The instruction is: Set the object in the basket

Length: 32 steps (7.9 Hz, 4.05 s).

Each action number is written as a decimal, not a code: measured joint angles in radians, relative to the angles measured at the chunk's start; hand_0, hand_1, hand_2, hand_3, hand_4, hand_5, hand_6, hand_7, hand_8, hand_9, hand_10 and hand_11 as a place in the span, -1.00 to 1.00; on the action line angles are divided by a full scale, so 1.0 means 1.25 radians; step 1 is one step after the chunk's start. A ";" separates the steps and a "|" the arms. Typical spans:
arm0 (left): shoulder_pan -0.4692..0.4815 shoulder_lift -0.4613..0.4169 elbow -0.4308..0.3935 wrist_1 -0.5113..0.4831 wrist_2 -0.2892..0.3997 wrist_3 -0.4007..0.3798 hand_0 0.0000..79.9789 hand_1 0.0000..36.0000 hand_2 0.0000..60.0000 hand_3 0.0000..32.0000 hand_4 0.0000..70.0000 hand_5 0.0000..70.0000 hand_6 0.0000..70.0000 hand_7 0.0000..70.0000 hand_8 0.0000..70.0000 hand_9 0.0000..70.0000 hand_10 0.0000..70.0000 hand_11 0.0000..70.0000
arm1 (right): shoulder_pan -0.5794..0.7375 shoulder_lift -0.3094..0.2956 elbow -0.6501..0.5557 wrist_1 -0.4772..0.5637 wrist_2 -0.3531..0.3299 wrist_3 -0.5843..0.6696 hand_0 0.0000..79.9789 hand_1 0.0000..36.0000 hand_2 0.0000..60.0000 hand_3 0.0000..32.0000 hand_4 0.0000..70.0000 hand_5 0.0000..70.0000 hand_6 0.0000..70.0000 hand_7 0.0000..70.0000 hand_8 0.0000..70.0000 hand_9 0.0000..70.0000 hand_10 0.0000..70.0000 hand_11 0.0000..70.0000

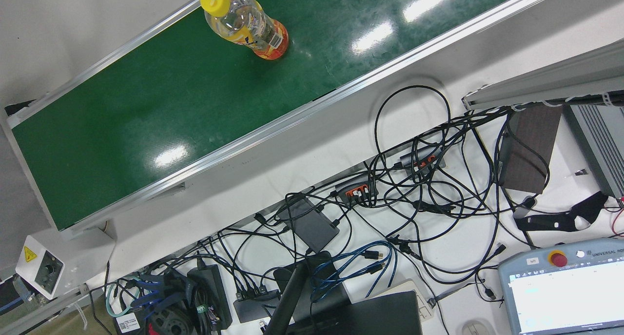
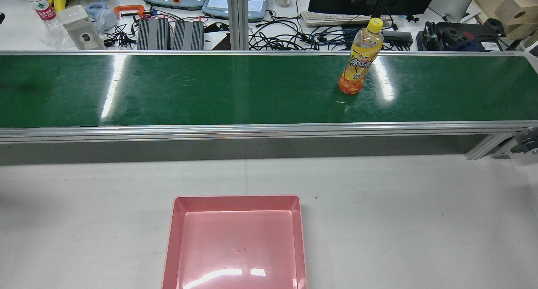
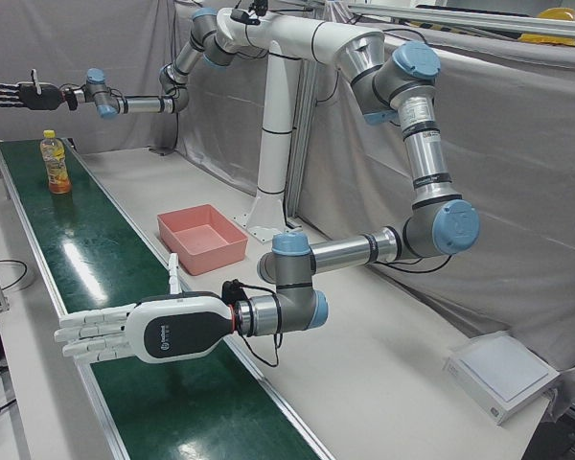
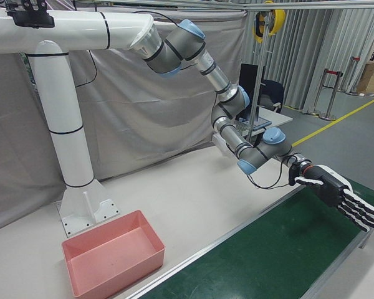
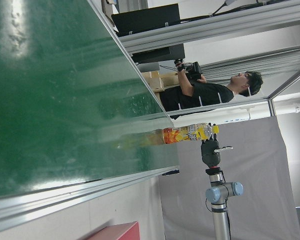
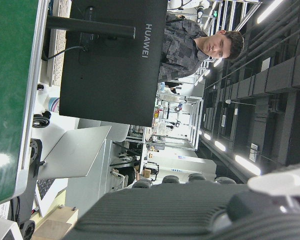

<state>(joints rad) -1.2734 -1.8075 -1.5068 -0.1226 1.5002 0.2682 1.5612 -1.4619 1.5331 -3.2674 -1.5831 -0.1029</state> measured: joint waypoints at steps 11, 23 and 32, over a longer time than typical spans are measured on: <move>-0.010 -0.004 -0.008 0.018 0.001 -0.001 0.14 -0.82 -1.00 -1.00 -1.00 -0.99 -1.00 -1.00 -1.00 -1.00 -0.94 -0.87 | 0.000 0.000 0.002 0.000 0.000 0.000 -1.00 -1.00 -1.00 -1.00 -1.00 -1.00 -1.00 -1.00 -1.00 -1.00 -1.00 -1.00; -0.007 -0.004 -0.015 0.028 0.001 -0.001 0.14 -0.79 -1.00 -1.00 -1.00 -1.00 -1.00 -1.00 -1.00 -1.00 -0.95 -0.89 | 0.000 0.000 0.002 0.000 0.000 0.000 -1.00 -1.00 -1.00 -1.00 -1.00 -1.00 -1.00 -1.00 -1.00 -1.00 -1.00 -1.00; -0.010 -0.002 -0.022 0.024 0.001 -0.013 0.14 -0.80 -1.00 -1.00 -1.00 -1.00 -1.00 -1.00 -1.00 -1.00 -0.95 -0.89 | 0.000 0.000 0.002 0.000 0.000 0.000 -1.00 -1.00 -1.00 -1.00 -1.00 -1.00 -1.00 -1.00 -1.00 -1.00 -1.00 -1.00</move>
<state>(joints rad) -1.2860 -1.8104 -1.5341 -0.0925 1.5018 0.2514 1.5616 -1.4619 1.5355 -3.2674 -1.5831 -0.1028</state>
